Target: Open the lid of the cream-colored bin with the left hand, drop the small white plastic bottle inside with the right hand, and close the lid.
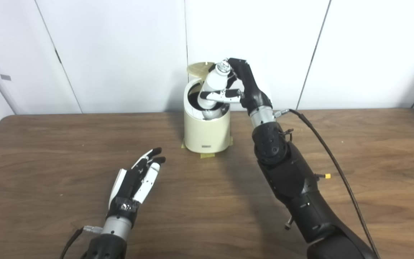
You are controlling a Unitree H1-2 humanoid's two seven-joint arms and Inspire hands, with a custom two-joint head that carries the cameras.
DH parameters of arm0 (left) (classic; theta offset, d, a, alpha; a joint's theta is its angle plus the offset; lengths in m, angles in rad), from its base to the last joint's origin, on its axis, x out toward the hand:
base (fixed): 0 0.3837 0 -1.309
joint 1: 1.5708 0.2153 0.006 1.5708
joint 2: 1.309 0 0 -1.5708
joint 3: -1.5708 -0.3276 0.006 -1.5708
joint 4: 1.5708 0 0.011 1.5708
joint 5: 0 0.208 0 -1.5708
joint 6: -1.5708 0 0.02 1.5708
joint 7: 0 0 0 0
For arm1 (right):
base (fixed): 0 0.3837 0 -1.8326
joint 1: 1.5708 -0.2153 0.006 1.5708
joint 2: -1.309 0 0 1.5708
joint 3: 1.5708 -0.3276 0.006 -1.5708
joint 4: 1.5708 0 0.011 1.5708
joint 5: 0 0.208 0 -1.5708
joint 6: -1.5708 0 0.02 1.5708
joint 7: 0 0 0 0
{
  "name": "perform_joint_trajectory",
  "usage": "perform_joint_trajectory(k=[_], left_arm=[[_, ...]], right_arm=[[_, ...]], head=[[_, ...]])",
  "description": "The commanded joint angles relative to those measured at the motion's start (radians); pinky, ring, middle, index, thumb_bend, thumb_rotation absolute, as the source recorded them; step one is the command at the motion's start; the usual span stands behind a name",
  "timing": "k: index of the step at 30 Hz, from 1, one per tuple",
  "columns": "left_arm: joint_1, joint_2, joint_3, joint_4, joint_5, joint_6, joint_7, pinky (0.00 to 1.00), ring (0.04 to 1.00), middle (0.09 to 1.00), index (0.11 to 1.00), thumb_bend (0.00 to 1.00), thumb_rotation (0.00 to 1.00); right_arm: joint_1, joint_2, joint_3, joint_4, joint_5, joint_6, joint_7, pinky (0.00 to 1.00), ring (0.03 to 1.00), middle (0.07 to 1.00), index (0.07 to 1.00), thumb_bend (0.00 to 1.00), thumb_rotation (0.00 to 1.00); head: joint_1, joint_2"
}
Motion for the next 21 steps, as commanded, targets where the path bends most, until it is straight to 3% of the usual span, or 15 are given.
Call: perform_joint_trajectory(k=[1,8,9,11,13,14,15,17,21], left_arm=[[-0.028,-0.016,0.012,-0.034,0.020,-0.001,-0.012,0.89,0.881,0.840,0.910,0.30,0.77],[-0.027,-0.034,0.034,-0.036,0.035,-0.001,-0.039,0.91,0.896,0.842,0.912,0.29,0.75],[-0.027,-0.036,0.036,-0.036,0.035,-0.001,-0.041,0.91,0.893,0.842,0.912,0.29,0.74],[-0.026,-0.036,0.037,-0.037,0.040,-0.001,-0.046,0.91,0.891,0.839,0.906,0.28,0.73],[-0.026,-0.037,0.040,-0.037,0.039,-0.002,-0.048,0.90,0.890,0.838,0.906,0.27,0.72],[-0.026,-0.038,0.041,-0.037,0.039,-0.002,-0.047,0.89,0.889,0.839,0.907,0.26,0.71],[-0.026,-0.039,0.042,-0.037,0.038,-0.002,-0.047,0.89,0.887,0.838,0.906,0.26,0.71],[-0.026,-0.038,0.042,-0.038,0.039,-0.002,-0.046,0.88,0.882,0.836,0.905,0.26,0.69],[-0.027,-0.036,0.042,-0.039,0.030,-0.003,-0.044,0.86,0.877,0.840,0.908,0.25,0.67]], right_arm=[[-0.062,0.007,-0.010,-0.025,-0.003,-0.015,-0.024,0.36,0.432,0.492,0.517,0.50,0.00],[-0.059,-0.003,0.001,-0.022,-0.038,-0.001,-0.037,0.35,0.482,0.560,0.497,0.50,0.00],[-0.058,-0.007,0.006,-0.024,-0.048,0.008,-0.033,0.43,0.551,0.548,0.482,0.51,0.00],[-0.057,-0.018,0.023,-0.028,-0.085,0.030,-0.030,0.56,0.648,0.658,0.491,0.52,0.09],[-0.058,-0.028,0.036,-0.027,-0.109,0.037,-0.033,0.65,0.711,0.707,0.495,0.52,0.12],[-0.058,-0.031,0.040,-0.024,-0.113,0.036,-0.034,0.69,0.739,0.722,0.596,0.74,0.08],[-0.059,-0.032,0.041,-0.021,-0.114,0.035,-0.034,0.71,0.753,0.731,0.635,0.82,0.06],[-0.058,-0.034,0.043,-0.019,-0.111,0.035,-0.031,0.73,0.769,0.743,0.675,0.88,0.05],[-0.055,-0.036,0.043,-0.020,-0.106,0.034,-0.028,0.73,0.766,0.737,0.681,0.91,0.05]], head=[[0.001,0.000],[-0.002,0.001],[-0.002,0.000],[-0.002,0.000],[-0.002,0.001],[-0.002,0.001],[-0.003,0.002],[-0.003,0.002],[-0.005,0.003]])
